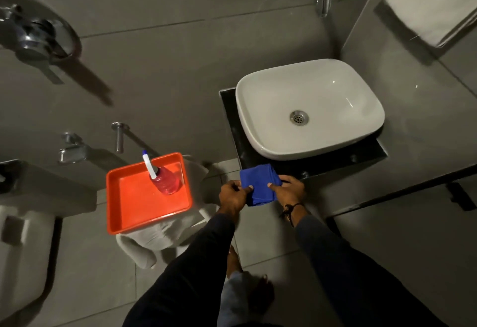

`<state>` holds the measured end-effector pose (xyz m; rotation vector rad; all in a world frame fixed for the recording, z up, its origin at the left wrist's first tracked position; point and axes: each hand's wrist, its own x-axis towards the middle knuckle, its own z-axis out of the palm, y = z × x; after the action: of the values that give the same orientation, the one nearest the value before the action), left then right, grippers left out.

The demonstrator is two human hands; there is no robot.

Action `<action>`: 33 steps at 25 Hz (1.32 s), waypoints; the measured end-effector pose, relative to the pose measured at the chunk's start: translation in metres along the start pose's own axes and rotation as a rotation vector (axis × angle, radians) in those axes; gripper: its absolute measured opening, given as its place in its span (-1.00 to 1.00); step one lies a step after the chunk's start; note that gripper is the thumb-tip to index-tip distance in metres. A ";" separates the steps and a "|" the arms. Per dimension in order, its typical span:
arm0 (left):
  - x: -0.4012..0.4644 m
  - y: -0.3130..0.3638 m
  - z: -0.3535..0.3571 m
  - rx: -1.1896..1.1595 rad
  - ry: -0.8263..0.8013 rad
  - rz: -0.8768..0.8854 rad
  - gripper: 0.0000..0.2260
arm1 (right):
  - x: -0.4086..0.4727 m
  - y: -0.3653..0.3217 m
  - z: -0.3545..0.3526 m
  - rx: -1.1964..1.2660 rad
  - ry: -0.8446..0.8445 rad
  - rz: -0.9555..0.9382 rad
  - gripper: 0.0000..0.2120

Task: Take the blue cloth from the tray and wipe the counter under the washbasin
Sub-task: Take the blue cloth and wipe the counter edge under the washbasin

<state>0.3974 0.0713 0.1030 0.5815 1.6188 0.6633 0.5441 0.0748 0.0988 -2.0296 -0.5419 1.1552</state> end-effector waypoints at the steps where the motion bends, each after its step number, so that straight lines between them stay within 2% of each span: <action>1: 0.007 -0.002 0.002 0.007 0.017 0.005 -0.76 | 0.003 0.000 0.002 -0.005 -0.005 0.001 -0.58; 3: 0.019 -0.005 0.005 0.058 0.049 0.022 -0.78 | 0.004 -0.001 0.005 -0.028 0.039 0.001 -0.62; 4: 0.023 -0.007 0.005 0.097 0.055 0.030 -0.78 | 0.000 -0.002 0.004 -0.059 0.113 -0.027 -0.70; 6: 0.026 -0.013 0.007 0.160 0.053 0.074 -0.74 | -0.011 -0.006 -0.003 -0.127 0.285 -0.208 -0.92; 7: 0.024 -0.013 0.009 0.213 0.060 0.129 -0.71 | -0.015 -0.012 -0.010 -0.147 0.337 -0.354 -0.93; 10: 0.017 -0.017 0.018 0.618 0.200 0.440 -0.64 | -0.011 -0.048 -0.026 -0.273 0.424 -0.799 -0.86; 12: 0.008 -0.026 0.027 0.871 0.244 0.694 -0.59 | 0.007 -0.085 -0.024 -0.386 0.417 -0.939 -0.86; 14: 0.005 -0.037 0.040 1.042 0.119 0.757 -0.41 | 0.027 -0.116 -0.015 -0.543 0.276 -0.915 -0.65; 16: 0.007 -0.046 0.049 1.160 0.018 0.694 -0.29 | 0.048 -0.120 -0.007 -0.786 0.084 -0.842 -0.43; 18: 0.011 -0.053 0.050 1.191 -0.001 0.667 -0.27 | 0.064 -0.108 -0.008 -1.021 -0.039 -0.755 -0.33; 20: 0.014 -0.056 0.050 1.192 -0.006 0.656 -0.27 | 0.074 -0.095 -0.014 -1.131 -0.091 -0.720 -0.30; 23: 0.018 -0.062 0.050 1.147 0.029 0.658 -0.27 | 0.080 -0.095 -0.013 -1.156 -0.123 -0.751 -0.30; 27: 0.025 -0.063 0.045 1.081 0.023 0.681 -0.30 | 0.081 -0.097 -0.008 -1.099 -0.117 -0.678 -0.26; 33: 0.053 -0.018 0.030 0.999 -0.015 0.640 -0.31 | 0.085 -0.105 0.006 -0.967 -0.057 -0.604 -0.25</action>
<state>0.4190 0.0984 0.0497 1.8728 1.6842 0.2355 0.5816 0.2010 0.1294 -2.2829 -1.8624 0.5982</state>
